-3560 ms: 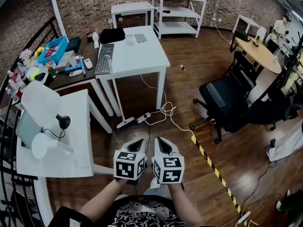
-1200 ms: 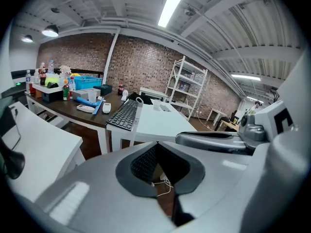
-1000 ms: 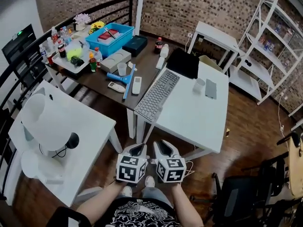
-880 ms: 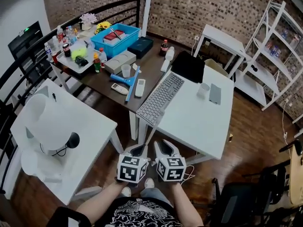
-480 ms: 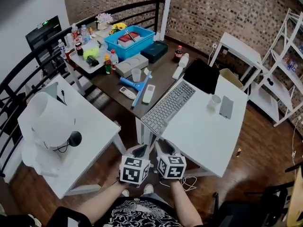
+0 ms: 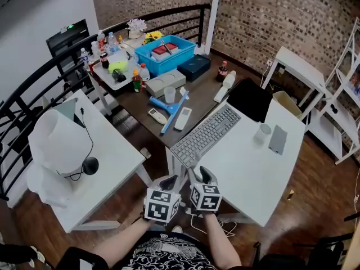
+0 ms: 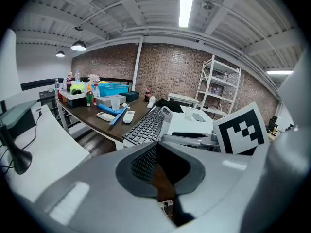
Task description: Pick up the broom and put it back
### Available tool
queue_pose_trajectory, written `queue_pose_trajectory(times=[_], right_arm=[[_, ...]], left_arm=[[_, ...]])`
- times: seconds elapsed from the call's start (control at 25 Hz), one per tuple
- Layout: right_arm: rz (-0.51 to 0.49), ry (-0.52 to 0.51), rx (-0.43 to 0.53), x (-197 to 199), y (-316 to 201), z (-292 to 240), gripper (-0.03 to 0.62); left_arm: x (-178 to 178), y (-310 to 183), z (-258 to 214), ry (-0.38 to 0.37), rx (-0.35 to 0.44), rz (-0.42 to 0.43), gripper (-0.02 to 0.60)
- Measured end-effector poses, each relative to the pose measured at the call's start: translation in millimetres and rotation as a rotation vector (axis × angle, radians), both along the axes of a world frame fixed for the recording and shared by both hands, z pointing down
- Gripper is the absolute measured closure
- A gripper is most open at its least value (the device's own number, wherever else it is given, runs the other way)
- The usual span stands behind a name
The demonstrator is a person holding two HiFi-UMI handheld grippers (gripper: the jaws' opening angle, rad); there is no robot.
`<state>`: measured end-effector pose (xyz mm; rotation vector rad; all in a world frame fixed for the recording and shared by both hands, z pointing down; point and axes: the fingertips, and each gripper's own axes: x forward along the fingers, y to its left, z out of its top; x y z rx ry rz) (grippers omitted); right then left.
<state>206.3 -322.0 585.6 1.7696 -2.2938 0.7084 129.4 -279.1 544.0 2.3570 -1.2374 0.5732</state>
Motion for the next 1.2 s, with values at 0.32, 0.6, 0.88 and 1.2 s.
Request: queue_pose_trajectory(times=[0.32,0.6,0.88,1.2], right_arm=[[-0.065,-0.008,-0.009,-4,-24,12,0.387],[-0.074,0.039,-0.029,-8,-37,24,0.431],[-0.068,0.075,-0.013,-7,-39,25,0.494],[-0.072,0.071,0.012,-16,-20,19,0.495]], left_arm=[[7,-14,-4,-0.009,0.024,-0.006,0.575],[-5,-15,4,-0.007,-0.004,-0.039,0.575],[-14,-8,6,0.007,-0.01,-0.075,0.575],[-27,3,-4,0.013,0.01,-0.107,0.575]])
